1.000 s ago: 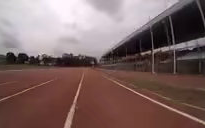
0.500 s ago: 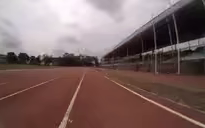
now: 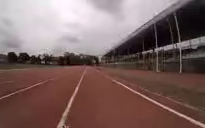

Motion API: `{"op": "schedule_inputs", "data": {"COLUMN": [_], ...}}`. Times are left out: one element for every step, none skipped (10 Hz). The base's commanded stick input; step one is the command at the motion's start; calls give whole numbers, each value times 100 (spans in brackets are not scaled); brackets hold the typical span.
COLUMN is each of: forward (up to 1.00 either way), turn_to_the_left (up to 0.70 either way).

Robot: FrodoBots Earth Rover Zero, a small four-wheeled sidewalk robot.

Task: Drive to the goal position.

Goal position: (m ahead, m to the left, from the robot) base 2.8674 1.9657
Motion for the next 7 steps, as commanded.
{"op": "schedule_inputs", "data": {"forward": [70,70,70,70,70,70,70], "turn_to_the_left": [0,0,0,0,0,0,0]}}
